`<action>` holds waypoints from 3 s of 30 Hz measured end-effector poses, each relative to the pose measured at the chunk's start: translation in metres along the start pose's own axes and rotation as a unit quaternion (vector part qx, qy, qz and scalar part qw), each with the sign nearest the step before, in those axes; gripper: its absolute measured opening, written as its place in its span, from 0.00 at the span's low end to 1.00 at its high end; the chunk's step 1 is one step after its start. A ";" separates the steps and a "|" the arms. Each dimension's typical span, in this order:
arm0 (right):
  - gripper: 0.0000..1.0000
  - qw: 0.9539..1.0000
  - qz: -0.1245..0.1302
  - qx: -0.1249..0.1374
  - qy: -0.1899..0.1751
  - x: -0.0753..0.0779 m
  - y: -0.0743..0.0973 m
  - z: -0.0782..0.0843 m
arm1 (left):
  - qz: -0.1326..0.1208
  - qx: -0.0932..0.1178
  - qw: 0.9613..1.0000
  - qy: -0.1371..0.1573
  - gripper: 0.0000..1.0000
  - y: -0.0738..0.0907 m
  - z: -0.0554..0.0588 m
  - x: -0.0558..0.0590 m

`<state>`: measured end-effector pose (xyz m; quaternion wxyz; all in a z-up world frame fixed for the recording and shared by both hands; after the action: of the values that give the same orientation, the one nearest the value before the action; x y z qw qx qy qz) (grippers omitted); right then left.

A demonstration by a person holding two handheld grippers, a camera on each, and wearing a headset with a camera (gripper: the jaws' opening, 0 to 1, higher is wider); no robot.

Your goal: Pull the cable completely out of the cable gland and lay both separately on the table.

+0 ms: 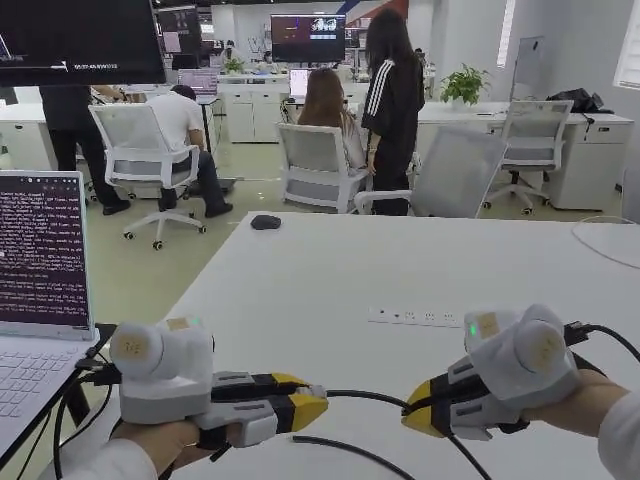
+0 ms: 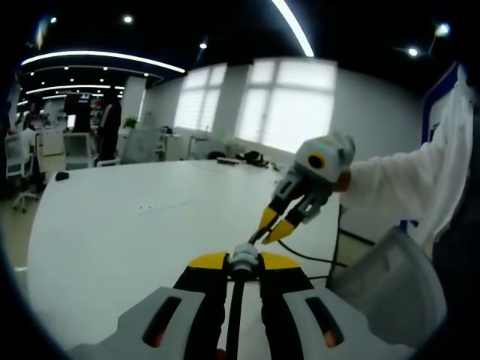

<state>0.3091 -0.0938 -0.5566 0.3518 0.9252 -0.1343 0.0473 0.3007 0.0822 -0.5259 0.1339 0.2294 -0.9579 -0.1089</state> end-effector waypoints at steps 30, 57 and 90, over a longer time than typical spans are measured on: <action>0.16 0.999 -0.021 0.042 0.005 -0.014 -0.027 -0.037 | -0.004 0.000 1.000 0.011 0.17 0.002 0.005 0.000; 0.02 0.997 -0.009 0.071 -0.016 -0.004 -0.012 -0.030 | -0.012 0.024 0.999 0.029 0.17 0.011 0.002 -0.007; 0.02 0.995 0.009 0.003 -0.103 0.034 -0.037 -0.006 | -0.072 0.034 0.994 0.077 0.17 0.073 0.045 -0.025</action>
<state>0.3518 -0.0704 -0.5693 0.3329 0.9250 -0.1778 -0.0444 0.2780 0.1641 -0.5533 0.1910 0.3100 -0.9289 -0.0682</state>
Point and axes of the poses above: the centre of the closed fingertips' face, and the gripper's own axes: y roughly backward along the fingers, x roughly to its right, z roughly out of its underside, the point moved 6 cm from there along y, roughly backward along the fingers, and after that the axes turned 1 degree about -y, right-handed, at the moved point
